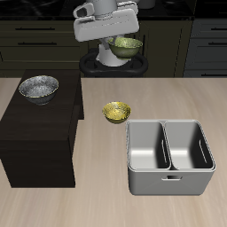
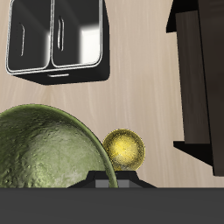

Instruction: Stack the green bowl on the black bowl

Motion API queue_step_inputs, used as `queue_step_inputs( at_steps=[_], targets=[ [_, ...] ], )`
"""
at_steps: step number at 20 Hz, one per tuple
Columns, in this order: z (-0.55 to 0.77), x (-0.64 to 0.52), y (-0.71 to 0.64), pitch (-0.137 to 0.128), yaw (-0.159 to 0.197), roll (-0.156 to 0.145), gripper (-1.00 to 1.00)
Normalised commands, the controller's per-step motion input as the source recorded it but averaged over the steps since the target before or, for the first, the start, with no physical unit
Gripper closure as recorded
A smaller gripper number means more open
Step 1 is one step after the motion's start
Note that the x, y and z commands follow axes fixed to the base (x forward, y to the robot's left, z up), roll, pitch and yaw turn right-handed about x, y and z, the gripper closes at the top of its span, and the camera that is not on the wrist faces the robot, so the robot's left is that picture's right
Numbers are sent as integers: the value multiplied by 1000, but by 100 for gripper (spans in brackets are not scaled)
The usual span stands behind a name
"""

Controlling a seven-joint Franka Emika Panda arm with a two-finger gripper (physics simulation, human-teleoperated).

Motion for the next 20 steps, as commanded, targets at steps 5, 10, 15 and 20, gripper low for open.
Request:
queue_step_inputs(
  at_steps=[5,10,15,20],
  targets=[
    [71,363,-711,42,-20,-54,100],
    [231,201,-432,21,8,6,100],
    [201,156,-270,2,16,-1,100],
    [251,124,-332,-21,12,-27,100]
  ],
)
